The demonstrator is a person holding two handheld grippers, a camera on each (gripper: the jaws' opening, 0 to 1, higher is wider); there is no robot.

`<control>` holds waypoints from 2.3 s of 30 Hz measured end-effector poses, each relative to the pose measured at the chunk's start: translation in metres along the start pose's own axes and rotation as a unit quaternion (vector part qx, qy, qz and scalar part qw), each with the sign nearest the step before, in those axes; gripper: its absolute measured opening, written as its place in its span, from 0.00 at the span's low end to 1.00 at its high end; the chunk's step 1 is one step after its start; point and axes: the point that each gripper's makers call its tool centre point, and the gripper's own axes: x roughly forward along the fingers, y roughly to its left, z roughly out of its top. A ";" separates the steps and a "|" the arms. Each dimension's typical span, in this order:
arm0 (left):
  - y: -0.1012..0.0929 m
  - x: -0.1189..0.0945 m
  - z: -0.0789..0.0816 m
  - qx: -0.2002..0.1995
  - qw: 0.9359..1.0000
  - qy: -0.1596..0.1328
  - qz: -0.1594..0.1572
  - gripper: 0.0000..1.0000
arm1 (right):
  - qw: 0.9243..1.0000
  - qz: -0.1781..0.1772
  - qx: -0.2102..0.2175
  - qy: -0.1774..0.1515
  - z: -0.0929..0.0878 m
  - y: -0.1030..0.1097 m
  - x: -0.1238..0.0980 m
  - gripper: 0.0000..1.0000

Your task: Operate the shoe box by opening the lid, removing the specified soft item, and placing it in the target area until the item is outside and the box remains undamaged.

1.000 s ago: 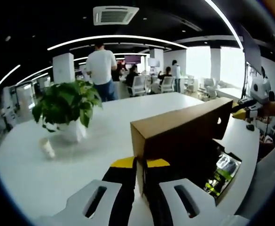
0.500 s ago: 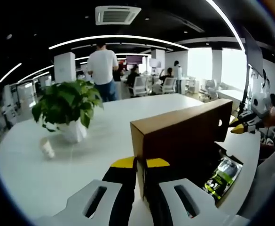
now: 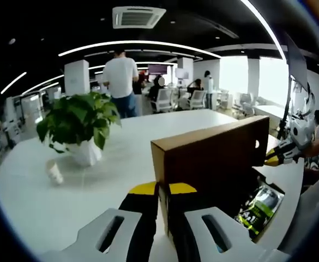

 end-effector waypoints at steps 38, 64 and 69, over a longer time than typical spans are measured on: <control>0.002 0.004 -0.051 -0.026 0.999 0.034 0.022 0.12 | 1.000 -0.008 -0.019 0.018 0.002 -0.006 0.009 0.00; -0.005 0.013 -0.082 -0.048 0.997 0.053 0.026 0.03 | 1.000 -0.011 -0.004 0.014 0.005 -0.010 0.012 0.00; -0.005 0.015 -0.080 -0.046 0.997 0.052 0.024 0.01 | 1.000 -0.012 0.004 0.012 0.006 -0.013 0.013 0.00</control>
